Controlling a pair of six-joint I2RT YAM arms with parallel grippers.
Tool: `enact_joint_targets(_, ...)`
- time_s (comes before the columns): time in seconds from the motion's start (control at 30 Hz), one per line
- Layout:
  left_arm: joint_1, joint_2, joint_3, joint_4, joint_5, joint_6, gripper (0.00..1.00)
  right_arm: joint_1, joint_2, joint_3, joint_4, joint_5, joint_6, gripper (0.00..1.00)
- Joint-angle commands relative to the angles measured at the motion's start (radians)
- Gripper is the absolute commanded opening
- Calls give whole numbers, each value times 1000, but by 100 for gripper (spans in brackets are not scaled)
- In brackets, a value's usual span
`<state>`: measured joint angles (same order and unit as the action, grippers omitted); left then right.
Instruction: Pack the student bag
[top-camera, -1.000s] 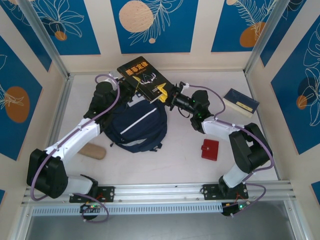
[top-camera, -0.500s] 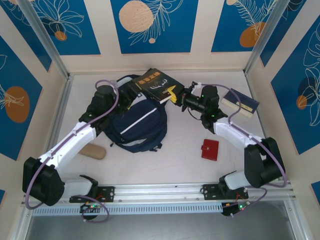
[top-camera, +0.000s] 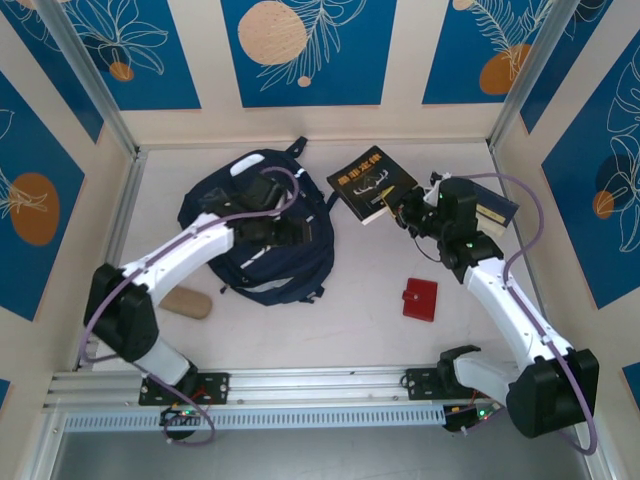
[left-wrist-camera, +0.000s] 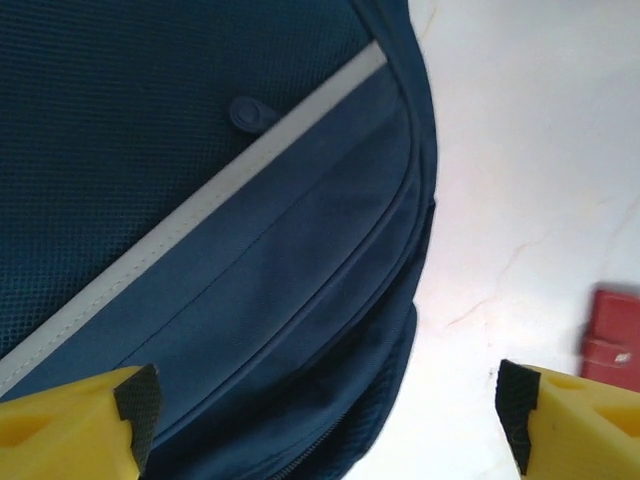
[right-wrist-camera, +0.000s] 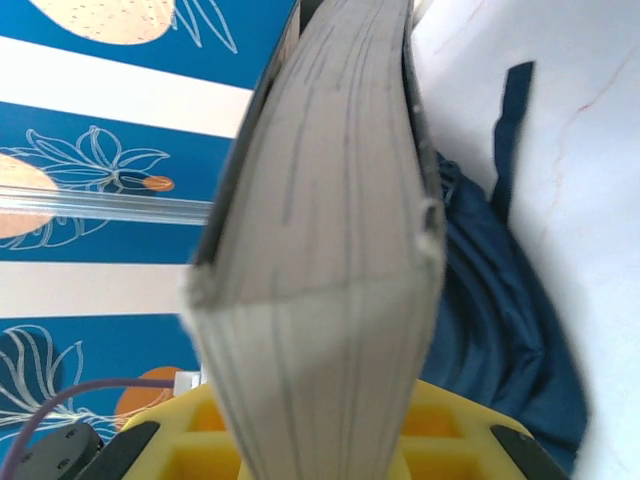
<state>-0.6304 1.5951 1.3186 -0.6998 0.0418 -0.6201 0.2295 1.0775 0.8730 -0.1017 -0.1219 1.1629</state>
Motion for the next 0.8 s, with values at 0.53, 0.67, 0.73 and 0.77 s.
enact_joint_targets(0.53, -114, 445, 423, -398, -376, 432, 72, -72, -76, -70, -20, 21, -61, 6)
enact_joint_targets(0.67, -114, 488, 466, -427, -380, 451, 66, -71, -66, -72, -2, 7, -46, 6)
enact_joint_targets(0.73, -114, 501, 479, -437, -393, 453, 65, -69, -62, -72, 1, 4, -42, 6)
enact_joint_targets(0.77, -115, 505, 484, -441, -399, 453, 65, -69, -61, -73, 1, 2, -43, 6)
